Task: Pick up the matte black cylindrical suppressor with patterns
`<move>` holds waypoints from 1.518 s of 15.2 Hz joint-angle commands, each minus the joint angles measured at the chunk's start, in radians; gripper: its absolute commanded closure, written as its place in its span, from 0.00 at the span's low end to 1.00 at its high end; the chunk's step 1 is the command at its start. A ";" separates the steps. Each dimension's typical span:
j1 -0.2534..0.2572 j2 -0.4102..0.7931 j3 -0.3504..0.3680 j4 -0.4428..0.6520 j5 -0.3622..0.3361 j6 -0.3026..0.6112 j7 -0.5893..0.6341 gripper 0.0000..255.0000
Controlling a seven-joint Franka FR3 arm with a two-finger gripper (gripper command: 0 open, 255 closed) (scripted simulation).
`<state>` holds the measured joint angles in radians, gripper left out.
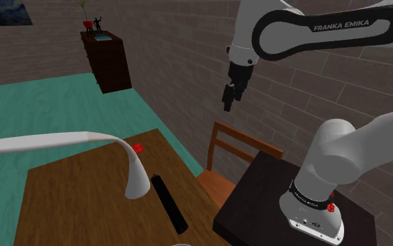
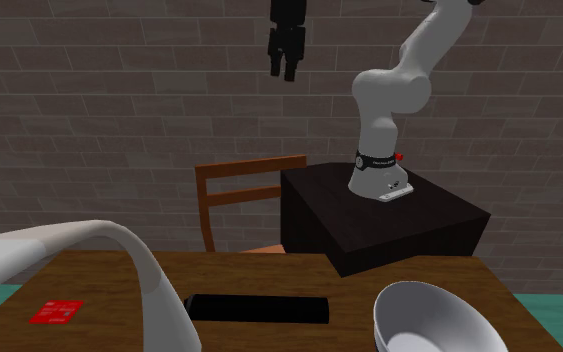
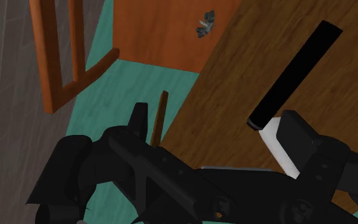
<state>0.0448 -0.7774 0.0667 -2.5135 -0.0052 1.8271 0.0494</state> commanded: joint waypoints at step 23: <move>0.018 0.748 0.325 -0.059 -0.025 0.767 0.532 0.00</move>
<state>0.0633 -0.0728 0.3801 -2.5884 -0.0063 2.5685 0.5432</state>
